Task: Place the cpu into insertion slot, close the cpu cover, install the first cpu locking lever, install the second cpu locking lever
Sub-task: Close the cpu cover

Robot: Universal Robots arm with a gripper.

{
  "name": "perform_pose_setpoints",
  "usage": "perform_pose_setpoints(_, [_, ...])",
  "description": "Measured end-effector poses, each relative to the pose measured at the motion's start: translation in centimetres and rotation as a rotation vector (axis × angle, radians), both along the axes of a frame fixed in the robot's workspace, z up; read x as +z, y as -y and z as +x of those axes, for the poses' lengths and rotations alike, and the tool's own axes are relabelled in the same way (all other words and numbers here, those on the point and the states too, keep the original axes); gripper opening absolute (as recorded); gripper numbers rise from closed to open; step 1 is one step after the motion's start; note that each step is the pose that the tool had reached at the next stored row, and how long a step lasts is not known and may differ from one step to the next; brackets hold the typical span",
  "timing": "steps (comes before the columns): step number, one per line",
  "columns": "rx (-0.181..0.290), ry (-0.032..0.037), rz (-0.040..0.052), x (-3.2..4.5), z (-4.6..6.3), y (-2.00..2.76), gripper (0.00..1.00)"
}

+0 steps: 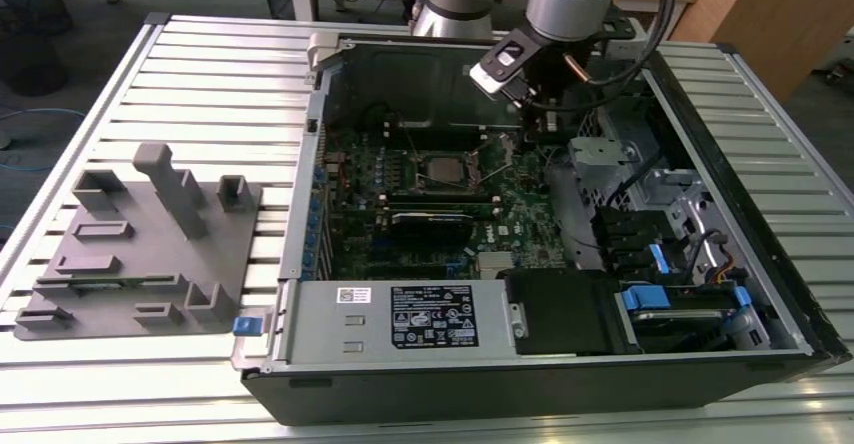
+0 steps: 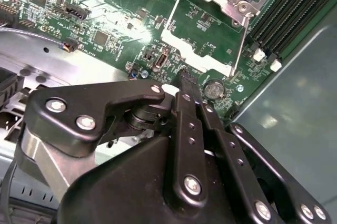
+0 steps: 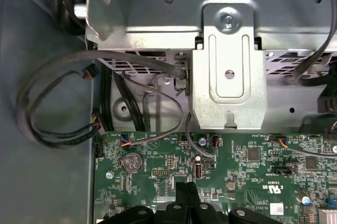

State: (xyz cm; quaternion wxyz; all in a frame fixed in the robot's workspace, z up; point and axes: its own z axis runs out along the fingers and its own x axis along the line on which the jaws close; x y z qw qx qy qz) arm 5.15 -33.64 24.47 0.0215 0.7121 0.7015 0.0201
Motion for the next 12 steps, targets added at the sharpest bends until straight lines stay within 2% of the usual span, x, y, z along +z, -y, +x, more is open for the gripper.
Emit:
perform_pose_setpoints(7, [0.0, 0.0006, 0.0, -0.28, -0.09, -0.02, 0.11])
perform_pose_setpoints(12, [0.0, 0.0036, 0.0, -0.34, -0.71, -0.16, 0.11])
